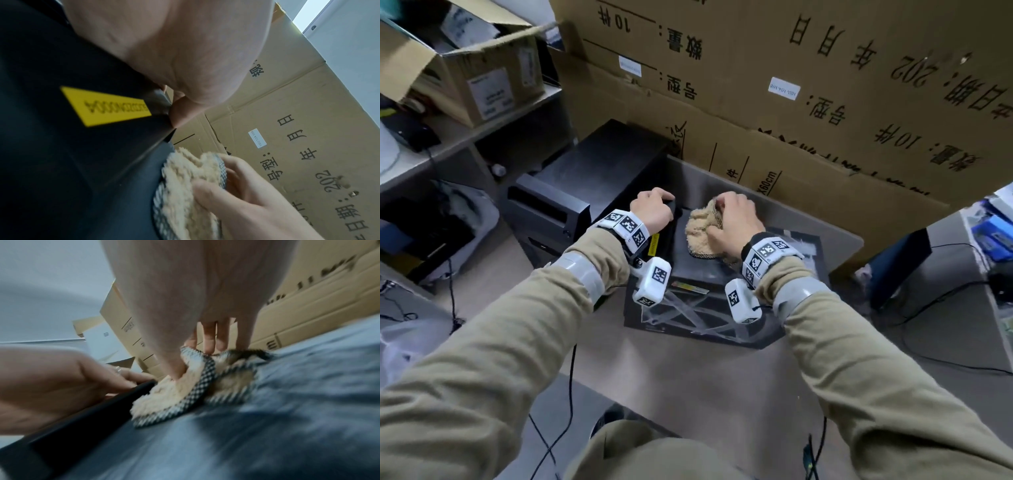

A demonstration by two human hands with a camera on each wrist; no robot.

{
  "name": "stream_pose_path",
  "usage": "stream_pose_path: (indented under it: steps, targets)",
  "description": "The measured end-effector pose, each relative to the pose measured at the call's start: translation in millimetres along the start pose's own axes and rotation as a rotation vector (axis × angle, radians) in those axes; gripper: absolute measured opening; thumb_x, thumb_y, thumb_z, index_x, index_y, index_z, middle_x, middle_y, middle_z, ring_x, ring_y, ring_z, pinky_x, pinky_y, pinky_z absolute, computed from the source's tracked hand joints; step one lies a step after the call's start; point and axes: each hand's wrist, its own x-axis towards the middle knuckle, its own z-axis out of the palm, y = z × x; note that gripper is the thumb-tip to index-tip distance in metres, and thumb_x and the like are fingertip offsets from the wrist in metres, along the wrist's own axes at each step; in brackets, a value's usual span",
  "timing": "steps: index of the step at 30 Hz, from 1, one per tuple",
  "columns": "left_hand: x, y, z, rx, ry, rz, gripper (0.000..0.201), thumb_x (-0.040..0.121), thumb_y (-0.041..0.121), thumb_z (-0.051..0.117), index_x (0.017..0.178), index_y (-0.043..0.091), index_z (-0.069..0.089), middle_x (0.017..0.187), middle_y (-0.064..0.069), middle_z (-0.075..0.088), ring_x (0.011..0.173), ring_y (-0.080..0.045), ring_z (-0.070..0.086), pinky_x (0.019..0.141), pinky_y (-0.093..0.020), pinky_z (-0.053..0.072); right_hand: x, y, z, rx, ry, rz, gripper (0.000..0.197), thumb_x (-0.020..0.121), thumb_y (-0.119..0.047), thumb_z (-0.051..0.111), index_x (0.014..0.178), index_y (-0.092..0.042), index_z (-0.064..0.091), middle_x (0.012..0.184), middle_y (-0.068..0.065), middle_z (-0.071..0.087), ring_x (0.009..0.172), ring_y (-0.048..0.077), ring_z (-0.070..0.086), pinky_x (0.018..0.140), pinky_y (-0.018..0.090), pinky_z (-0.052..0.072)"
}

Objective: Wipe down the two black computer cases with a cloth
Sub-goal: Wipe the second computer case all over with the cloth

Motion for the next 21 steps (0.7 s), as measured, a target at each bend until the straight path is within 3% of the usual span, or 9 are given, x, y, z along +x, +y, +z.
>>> stream_pose_path:
  steps: [2, 4, 7, 9, 11, 15, 21]
  targets:
    - [-1, 0, -1, 0.008, -0.005, -0.01, 0.046, 0.093, 0.01, 0.06, 0.137, 0.023, 0.053, 0.148, -0.014, 0.039, 0.133, -0.035, 0.042, 0.109, -0.036, 0.035, 11, -13, 23, -0.054, -0.091, -0.103, 0.061, 0.095, -0.033, 0.056, 0.147, -0.01, 0.034, 0.154, 0.019, 0.031, 0.144, 0.037, 0.028, 0.117, 0.048, 0.027]
    - [0, -2, -3, 0.006, -0.04, -0.023, 0.049, 0.094, 0.013, 0.059, 0.14, 0.025, 0.05, 0.151, -0.013, 0.036, 0.135, -0.034, 0.041, 0.112, -0.037, 0.034, 21, -22, 38, -0.156, -0.161, -0.151, 0.065, 0.1, -0.036, 0.047, 0.154, -0.008, 0.024, 0.163, 0.019, 0.016, 0.15, 0.039, 0.015, 0.121, 0.052, 0.017]
    - [5, -1, -6, -0.008, -0.098, -0.05, 0.053, 0.09, 0.016, 0.062, 0.14, 0.028, 0.049, 0.15, -0.011, 0.035, 0.131, -0.033, 0.045, 0.112, -0.039, 0.036, 32, -28, 42, -0.157, -0.202, -0.143, 0.069, 0.101, -0.04, 0.042, 0.158, -0.012, 0.016, 0.166, 0.014, 0.008, 0.153, 0.034, 0.006, 0.122, 0.052, 0.011]
    - [9, 5, -5, 0.006, -0.091, -0.043, 0.052, 0.087, 0.019, 0.063, 0.137, 0.028, 0.053, 0.15, -0.01, 0.037, 0.132, -0.031, 0.045, 0.112, -0.036, 0.036, 36, -26, 45, -0.151, -0.211, -0.13, 0.067, 0.101, -0.041, 0.04, 0.158, -0.015, 0.016, 0.167, 0.01, 0.011, 0.153, 0.03, 0.007, 0.122, 0.053, 0.01]
    - [9, 12, 2, 0.117, -0.05, -0.019, 0.045, 0.09, 0.026, 0.058, 0.136, 0.031, 0.055, 0.152, -0.006, 0.037, 0.139, -0.027, 0.037, 0.113, -0.035, 0.028, 35, -23, 46, -0.146, -0.171, -0.132, 0.062, 0.1, -0.041, 0.042, 0.154, -0.017, 0.025, 0.16, 0.008, 0.026, 0.149, 0.028, 0.019, 0.119, 0.054, 0.015]
    - [4, 19, 21, 0.336, -0.007, -0.038, 0.048, 0.091, 0.046, 0.046, 0.138, 0.036, 0.048, 0.158, -0.001, 0.028, 0.148, -0.027, 0.014, 0.117, -0.052, 0.01, 29, -3, 40, -0.112, -0.131, -0.04, 0.056, 0.1, -0.039, 0.039, 0.15, -0.015, 0.03, 0.152, 0.008, 0.037, 0.144, 0.026, 0.026, 0.119, 0.056, 0.013]
    - [-6, 42, 38, 0.461, -0.01, -0.103, 0.059, 0.084, 0.035, 0.046, 0.143, 0.032, 0.044, 0.163, -0.003, 0.016, 0.152, -0.029, -0.008, 0.118, -0.059, -0.001, 9, 71, 15, -0.111, -0.066, 0.195, 0.051, 0.1, -0.041, 0.038, 0.142, -0.011, 0.04, 0.147, 0.012, 0.044, 0.141, 0.03, 0.034, 0.119, 0.058, 0.013]
